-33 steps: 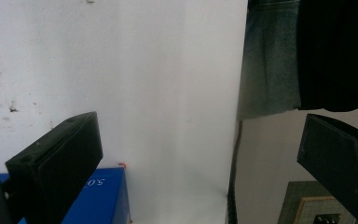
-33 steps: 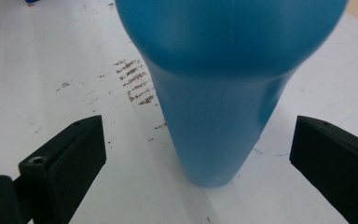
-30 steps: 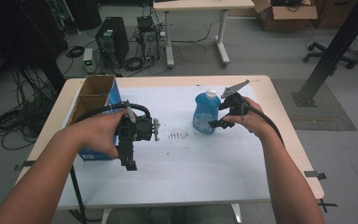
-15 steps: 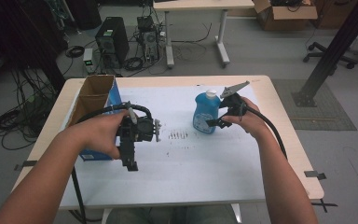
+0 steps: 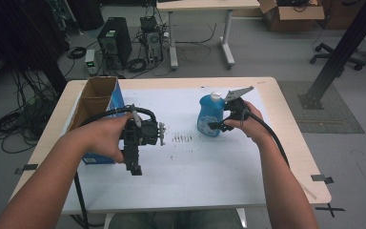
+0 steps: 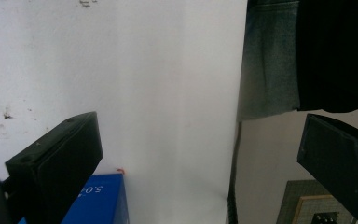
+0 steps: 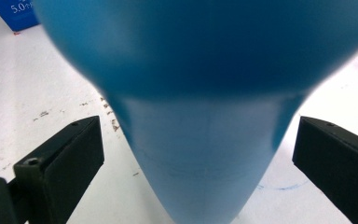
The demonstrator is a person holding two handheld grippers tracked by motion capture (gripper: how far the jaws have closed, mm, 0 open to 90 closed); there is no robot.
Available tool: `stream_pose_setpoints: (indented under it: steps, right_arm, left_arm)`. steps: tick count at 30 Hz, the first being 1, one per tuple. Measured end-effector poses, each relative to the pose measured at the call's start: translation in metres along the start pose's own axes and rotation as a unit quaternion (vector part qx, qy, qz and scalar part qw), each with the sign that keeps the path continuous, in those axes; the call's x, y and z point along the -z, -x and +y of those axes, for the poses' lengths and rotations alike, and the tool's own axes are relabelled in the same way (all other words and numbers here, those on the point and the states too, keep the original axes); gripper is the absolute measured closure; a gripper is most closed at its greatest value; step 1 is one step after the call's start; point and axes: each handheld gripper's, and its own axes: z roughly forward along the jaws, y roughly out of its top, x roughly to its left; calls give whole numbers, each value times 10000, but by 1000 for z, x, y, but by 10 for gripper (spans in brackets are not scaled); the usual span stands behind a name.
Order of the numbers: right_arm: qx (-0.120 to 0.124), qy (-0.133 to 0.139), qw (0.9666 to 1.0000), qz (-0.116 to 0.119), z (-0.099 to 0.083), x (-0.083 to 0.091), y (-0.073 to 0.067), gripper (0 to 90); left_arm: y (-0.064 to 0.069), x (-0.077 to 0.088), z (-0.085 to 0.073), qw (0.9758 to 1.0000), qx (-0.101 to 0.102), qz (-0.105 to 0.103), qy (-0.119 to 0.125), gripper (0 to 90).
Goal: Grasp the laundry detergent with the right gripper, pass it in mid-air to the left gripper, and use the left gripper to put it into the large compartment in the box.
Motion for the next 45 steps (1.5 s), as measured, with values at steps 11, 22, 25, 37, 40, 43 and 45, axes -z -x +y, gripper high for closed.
stream_pose_setpoints:
  steps: [11, 22, 25, 37, 40, 43, 45]
  right_arm:
    - [25, 181, 9998, -62, -2, -6, -2, 16]
    - [-47, 325, 9994, -108, -4, -11, -4, 16]
    - [-78, 339, 9993, -121, -5, -12, -4, 17]
    - [-134, 380, 9986, -330, -7, -14, -5, 132]
    - [-91, 431, 9985, -340, -7, -13, -5, 156]
    - [-92, 444, 9984, -352, -8, -12, -5, 165]
    - [-70, 449, 9983, -357, -9, -12, -5, 174]
  left_arm:
    - [-1, -2, 2, 10000, -15, -31, 3, 3]
    - [-2, -5, 1, 10000, -14, -48, 9, 3]
    - [-1, -6, 1, 10000, 0, -51, 16, 3]
    - [-2, -5, 0, 10000, -7, -48, 27, 4]
    - [-2, -6, 0, 10000, -5, -49, 25, 3]
    - [-2, -6, 0, 10000, -11, -50, 21, 3]
    - [-2, -6, 0, 10000, -19, -42, 16, 4]
